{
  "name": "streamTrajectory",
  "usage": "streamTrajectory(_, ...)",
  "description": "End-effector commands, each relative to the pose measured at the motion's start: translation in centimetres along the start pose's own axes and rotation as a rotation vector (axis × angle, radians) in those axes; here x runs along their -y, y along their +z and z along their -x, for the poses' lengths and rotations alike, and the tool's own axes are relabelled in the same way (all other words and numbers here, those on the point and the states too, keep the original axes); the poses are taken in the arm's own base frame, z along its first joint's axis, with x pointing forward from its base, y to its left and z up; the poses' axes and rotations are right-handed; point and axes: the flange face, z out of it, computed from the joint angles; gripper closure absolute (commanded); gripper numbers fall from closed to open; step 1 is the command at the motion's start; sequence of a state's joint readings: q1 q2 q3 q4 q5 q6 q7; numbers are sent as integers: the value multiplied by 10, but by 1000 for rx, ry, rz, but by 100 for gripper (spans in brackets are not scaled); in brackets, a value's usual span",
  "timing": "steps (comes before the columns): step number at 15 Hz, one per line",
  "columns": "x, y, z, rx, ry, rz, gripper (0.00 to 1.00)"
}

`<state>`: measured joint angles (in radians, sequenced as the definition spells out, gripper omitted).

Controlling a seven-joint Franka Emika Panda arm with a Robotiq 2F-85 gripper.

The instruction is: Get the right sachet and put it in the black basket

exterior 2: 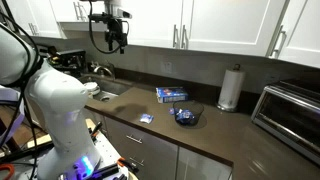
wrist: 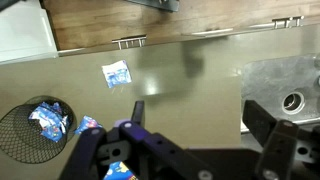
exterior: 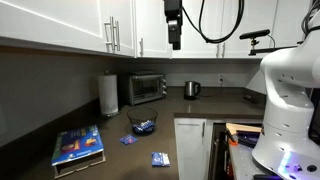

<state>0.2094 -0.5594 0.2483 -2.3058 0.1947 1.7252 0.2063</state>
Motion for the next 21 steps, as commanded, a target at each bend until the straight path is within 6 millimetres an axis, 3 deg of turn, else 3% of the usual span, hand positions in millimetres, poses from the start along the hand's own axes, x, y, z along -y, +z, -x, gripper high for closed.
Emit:
streamTrajectory(1, 0, -1, 0, 1, 0, 0, 0)
streamTrajectory(13, 0, -1, 0, 1, 0, 0, 0)
streamTrajectory(17, -11, 13, -16, 25, 12, 2, 0)
streamTrajectory(21, -38, 33, -45, 9, 33, 17, 0)
